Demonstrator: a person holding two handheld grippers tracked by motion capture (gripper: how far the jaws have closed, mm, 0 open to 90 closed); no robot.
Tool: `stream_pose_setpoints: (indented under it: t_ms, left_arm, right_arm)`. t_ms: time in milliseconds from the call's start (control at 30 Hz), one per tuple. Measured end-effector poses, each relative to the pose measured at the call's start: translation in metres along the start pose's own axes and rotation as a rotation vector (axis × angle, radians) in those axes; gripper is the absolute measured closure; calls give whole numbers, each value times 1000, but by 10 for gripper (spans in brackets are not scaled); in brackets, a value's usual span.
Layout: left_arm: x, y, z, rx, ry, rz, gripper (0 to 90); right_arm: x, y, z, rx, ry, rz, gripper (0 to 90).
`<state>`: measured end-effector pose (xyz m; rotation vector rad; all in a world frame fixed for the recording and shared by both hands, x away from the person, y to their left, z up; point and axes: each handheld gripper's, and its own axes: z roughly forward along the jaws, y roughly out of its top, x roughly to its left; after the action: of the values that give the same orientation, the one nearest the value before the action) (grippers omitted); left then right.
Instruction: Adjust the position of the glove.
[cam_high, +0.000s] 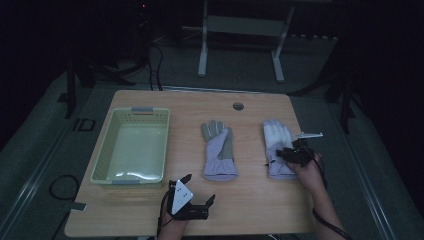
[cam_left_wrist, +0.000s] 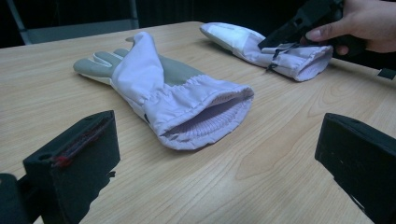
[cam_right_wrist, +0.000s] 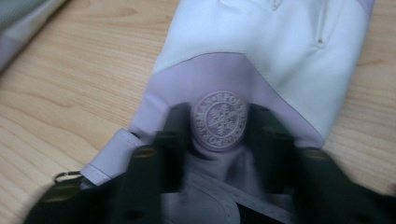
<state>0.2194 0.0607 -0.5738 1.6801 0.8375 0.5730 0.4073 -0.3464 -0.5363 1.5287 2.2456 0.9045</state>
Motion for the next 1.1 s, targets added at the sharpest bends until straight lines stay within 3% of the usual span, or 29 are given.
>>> stream_pose_setpoints:
  t_ms: [167, 233, 300, 500, 667, 800, 967, 1100]
  left_arm:
    - [0, 0, 0, -1, 1, -2, 0]
    - [0, 0, 0, -1, 1, -3, 0]
    - [0, 0, 0, -2, 1, -5, 0]
    - [0, 0, 0, 0, 1, -4, 0]
    - [0, 0, 0, 1, 2, -3, 0]
    - [0, 0, 0, 2, 1, -2, 0]
    - [0, 0, 0, 1, 2, -1, 0]
    - [0, 0, 0, 1, 2, 0, 0]
  right_arm:
    - [8, 5, -3, 19, -37, -4, 766]
    - [11, 8, -8, 17, -52, 15, 785]
    - [14, 14, -17, -3, -85, 7, 790]
    - [22, 30, -38, -48, -126, 8, 791]
    - [34, 46, -54, -85, -130, 22, 790]
    - [50, 61, -68, -134, -163, 25, 789]
    - [72, 77, -80, -174, -151, 9, 789]
    - [98, 89, -88, -231, -133, -12, 788]
